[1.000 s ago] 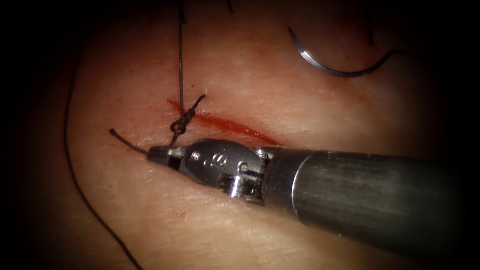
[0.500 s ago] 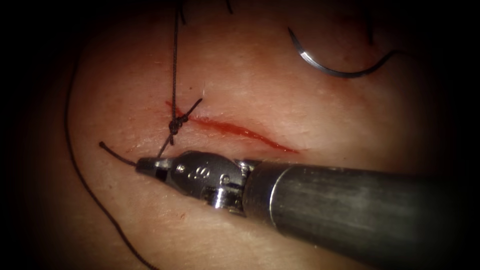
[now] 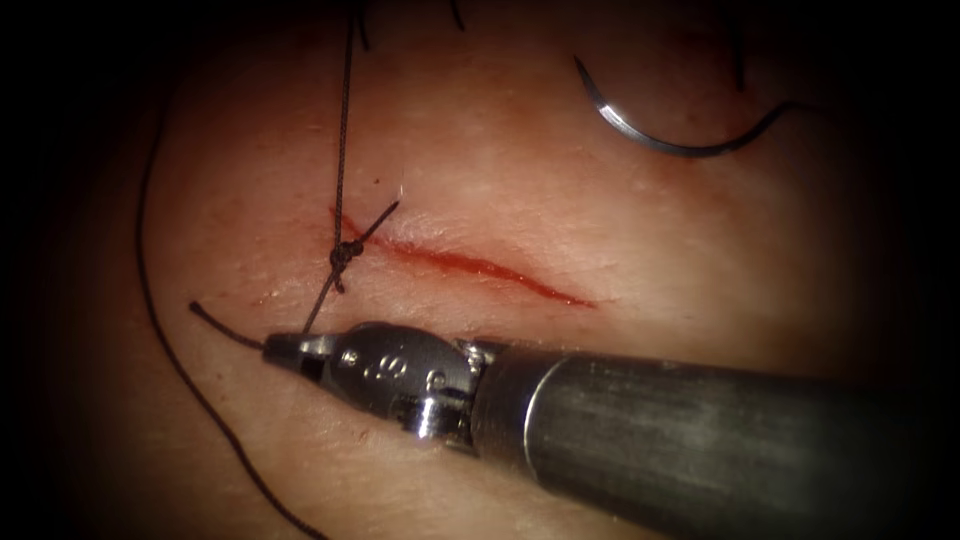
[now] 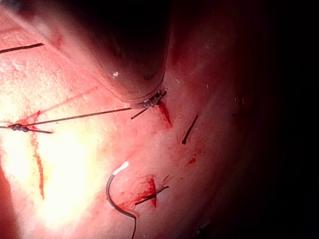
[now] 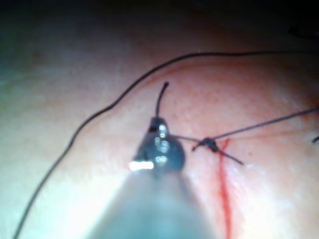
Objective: Wound Closure
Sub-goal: Tighten the knot by pulling down with the right gripper and up with the left gripper, then use the left grasper to pull the long end of the thread taut
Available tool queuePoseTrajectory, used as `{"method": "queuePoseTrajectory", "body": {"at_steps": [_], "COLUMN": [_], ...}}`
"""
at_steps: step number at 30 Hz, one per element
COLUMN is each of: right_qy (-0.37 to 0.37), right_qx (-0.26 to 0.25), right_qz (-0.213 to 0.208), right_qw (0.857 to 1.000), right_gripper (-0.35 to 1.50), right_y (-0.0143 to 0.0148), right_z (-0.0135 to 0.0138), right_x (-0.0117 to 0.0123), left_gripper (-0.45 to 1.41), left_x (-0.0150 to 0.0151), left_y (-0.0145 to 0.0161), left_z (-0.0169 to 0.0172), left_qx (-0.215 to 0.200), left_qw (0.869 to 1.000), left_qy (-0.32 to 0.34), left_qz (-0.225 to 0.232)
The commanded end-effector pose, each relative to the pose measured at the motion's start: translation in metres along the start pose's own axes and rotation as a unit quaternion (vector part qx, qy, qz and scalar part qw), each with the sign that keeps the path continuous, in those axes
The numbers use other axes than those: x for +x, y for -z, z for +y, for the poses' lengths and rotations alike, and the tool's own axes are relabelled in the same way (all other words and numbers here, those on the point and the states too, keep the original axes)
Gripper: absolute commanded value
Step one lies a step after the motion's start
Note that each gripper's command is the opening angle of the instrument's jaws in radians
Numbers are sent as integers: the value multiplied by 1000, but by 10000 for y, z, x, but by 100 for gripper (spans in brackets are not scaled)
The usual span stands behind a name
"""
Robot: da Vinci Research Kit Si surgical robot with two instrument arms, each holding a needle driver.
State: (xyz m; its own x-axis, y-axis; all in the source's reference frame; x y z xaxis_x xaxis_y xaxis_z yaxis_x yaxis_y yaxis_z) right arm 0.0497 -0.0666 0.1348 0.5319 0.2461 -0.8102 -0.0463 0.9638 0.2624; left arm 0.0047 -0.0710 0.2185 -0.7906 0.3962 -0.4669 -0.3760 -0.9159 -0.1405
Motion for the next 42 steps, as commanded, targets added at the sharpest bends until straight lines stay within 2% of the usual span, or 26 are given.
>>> {"method": "queuePoseTrajectory", "body": {"at_steps": [1, 10, 18, 29, 33, 40, 41, 42], "right_qy": [1, -2, 6, 5, -4, -17, -18, -18], "right_qx": [2, -1, 11, 11, -1, 1, 0, 0], "right_qz": [0, -16, -18, -20, -6, 3, 6, 9], "right_qw": [1000, 1000, 1000, 1000, 1000, 1000, 1000, 1000], "right_gripper": [-35, -35, -35, -35, -35, -35, -30, -15], "right_y": [-9, -8, -17, -18, -10, 22, 26, 30], "right_z": [-5, 3, -12, -8, -4, -3, -3, -2], "right_x": [0, -2, -4, -6, -1, 6, 6, 6], "left_gripper": [-45, -45, -45, -45, -45, -45, -45, -45], "left_x": [1, 0, 4, 5, 5, 11, 13, 15], "left_y": [-8, -5, -2, -1, 6, 30, 34, 38], "left_z": [2, 10, -1, -1, 17, 46, 49, 52], "left_qx": [0, 1, -2, 0, -3, -21, -24, -26], "left_qw": [1000, 1000, 1000, 1000, 1000, 1000, 1000, 1000], "left_qy": [0, 0, 3, 4, 5, 5, 6, 4], "left_qz": [0, -1, 2, 2, 4, 10, 11, 12]}}
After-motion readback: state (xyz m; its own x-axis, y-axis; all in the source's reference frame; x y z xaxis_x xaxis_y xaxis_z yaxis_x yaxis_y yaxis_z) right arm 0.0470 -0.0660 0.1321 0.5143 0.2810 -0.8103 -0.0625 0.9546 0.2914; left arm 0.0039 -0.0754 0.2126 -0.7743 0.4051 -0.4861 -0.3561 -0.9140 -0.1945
